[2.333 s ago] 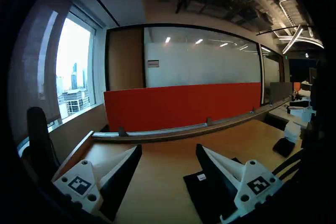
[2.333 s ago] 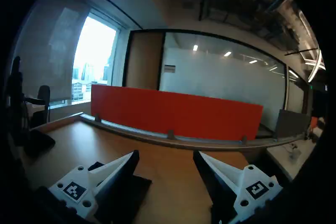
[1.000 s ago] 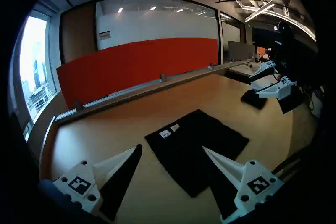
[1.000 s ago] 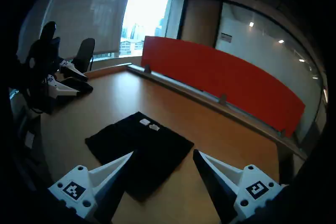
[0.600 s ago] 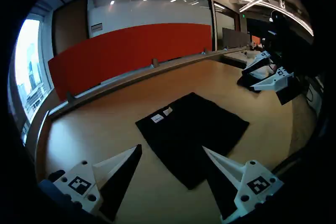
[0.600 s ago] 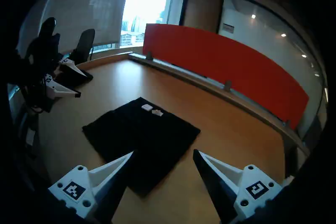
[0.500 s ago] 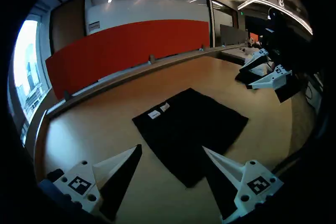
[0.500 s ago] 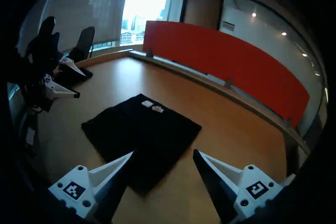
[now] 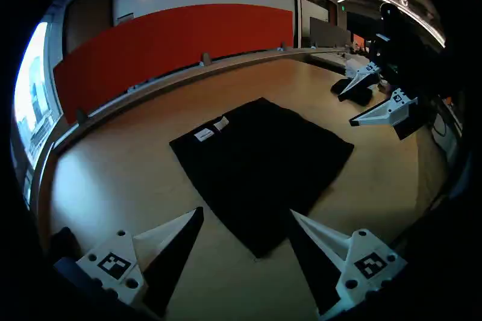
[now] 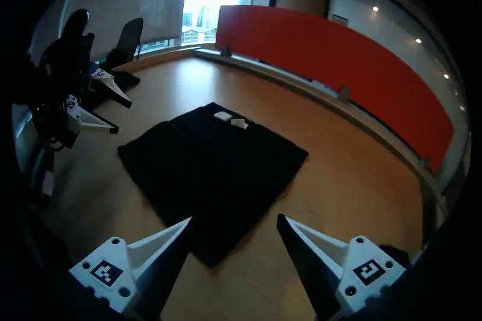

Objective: Fold towel

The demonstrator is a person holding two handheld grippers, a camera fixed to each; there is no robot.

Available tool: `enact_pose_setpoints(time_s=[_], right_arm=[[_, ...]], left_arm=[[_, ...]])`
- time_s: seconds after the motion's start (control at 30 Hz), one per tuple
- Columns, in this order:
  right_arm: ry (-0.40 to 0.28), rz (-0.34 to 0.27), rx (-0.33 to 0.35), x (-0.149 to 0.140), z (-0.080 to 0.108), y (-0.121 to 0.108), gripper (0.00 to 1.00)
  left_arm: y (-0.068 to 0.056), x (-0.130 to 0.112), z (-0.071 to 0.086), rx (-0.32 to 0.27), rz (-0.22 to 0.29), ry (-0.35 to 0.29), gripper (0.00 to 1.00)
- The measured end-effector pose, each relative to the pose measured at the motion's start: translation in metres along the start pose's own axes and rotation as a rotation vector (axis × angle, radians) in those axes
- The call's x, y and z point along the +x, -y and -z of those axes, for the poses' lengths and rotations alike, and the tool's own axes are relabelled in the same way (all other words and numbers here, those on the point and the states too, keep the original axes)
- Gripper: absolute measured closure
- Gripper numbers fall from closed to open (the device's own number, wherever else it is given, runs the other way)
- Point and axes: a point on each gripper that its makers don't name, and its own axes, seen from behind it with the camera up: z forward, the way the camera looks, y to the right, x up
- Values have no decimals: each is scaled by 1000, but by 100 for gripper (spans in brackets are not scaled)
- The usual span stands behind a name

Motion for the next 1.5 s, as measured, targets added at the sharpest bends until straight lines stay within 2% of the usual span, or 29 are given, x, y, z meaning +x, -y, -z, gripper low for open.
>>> enact_pose_setpoints(time_s=[0.27, 0.63, 1.1, 1.5], right_arm=[[47, -3, 25, -25, -11, 8, 0], [104, -4, 54, -50, -18, 18, 0], [137, 2, 96, -63, -19, 27, 2], [137, 9, 123, -65, -20, 29, 8]], left_arm=[[-6, -26, -15, -19, 0, 71, 5], [-13, -51, -24, -43, 5, 153, 5], [-21, -63, -30, -67, 1, 199, 4], [-22, -65, -29, -70, 7, 210, 5]])
